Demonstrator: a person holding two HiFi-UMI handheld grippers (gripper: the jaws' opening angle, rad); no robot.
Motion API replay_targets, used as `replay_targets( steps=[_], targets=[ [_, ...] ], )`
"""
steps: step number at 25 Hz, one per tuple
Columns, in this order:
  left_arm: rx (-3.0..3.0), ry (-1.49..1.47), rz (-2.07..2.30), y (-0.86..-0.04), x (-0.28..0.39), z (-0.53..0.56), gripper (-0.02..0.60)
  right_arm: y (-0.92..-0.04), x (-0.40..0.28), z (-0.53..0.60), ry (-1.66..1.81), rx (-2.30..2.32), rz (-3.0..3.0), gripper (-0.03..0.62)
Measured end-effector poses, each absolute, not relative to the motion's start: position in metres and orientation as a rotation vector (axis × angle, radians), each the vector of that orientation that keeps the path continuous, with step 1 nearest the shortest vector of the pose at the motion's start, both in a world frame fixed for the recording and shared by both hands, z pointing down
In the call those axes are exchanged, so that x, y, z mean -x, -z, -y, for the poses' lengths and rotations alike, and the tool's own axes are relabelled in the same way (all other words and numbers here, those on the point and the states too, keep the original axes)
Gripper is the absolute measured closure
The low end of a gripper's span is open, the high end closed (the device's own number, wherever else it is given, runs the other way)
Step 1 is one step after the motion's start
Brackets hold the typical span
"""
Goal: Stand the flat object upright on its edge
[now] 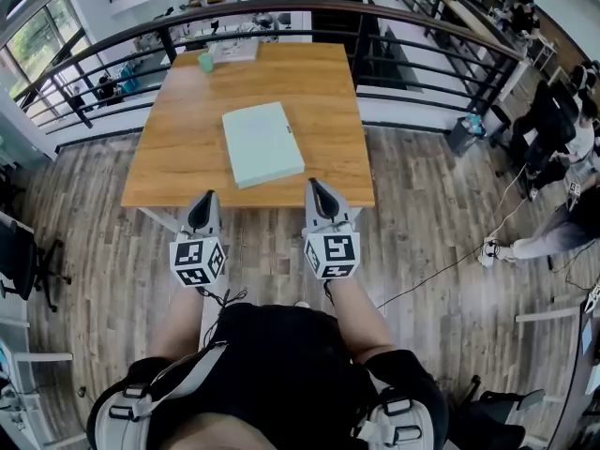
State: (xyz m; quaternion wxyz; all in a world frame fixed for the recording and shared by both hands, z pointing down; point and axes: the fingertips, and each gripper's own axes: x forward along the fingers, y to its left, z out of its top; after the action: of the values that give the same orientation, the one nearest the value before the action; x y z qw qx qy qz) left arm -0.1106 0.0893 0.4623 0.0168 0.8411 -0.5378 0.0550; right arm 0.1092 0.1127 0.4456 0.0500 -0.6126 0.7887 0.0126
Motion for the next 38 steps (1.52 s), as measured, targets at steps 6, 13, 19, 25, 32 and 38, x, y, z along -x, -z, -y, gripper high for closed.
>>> replay_targets(
  steps=[6,13,19,25,32,38],
  targets=[
    [-2.579,-0.159,1.704,-0.471,0.089,-0.103,0.577,-0.45,-0.129,-0.113,-0.026,1.821,-2.441,0.588],
    [-2.575,-0.152,1.732,-0.471,0.079,-0.096,0.577,-0.452,-0.132,-0.102,-0.026,1.768,-2.485,0.588],
    [-2.56,-0.142,1.753,-0.472,0.08,-0.085,0.577,-0.453,-0.131,-0.093,-0.034,1.763,-2.489,0.588],
    [-2.552,-0.125,1.778,-0.468,0.081,-0.072,0.577,-0.45,-0.133,-0.08,-0.07,1.765,-2.496,0.588],
    [-2.55,-0.132,1.787,-0.466,0.083,-0.059,0.577,-0.449,-0.133,-0.067,-0.076,1.761,-2.494,0.588],
    [-2.552,-0.124,1.763,-0.471,0.076,-0.046,0.577,-0.453,-0.138,-0.055,-0.074,1.77,-2.488,0.588]
  ],
)
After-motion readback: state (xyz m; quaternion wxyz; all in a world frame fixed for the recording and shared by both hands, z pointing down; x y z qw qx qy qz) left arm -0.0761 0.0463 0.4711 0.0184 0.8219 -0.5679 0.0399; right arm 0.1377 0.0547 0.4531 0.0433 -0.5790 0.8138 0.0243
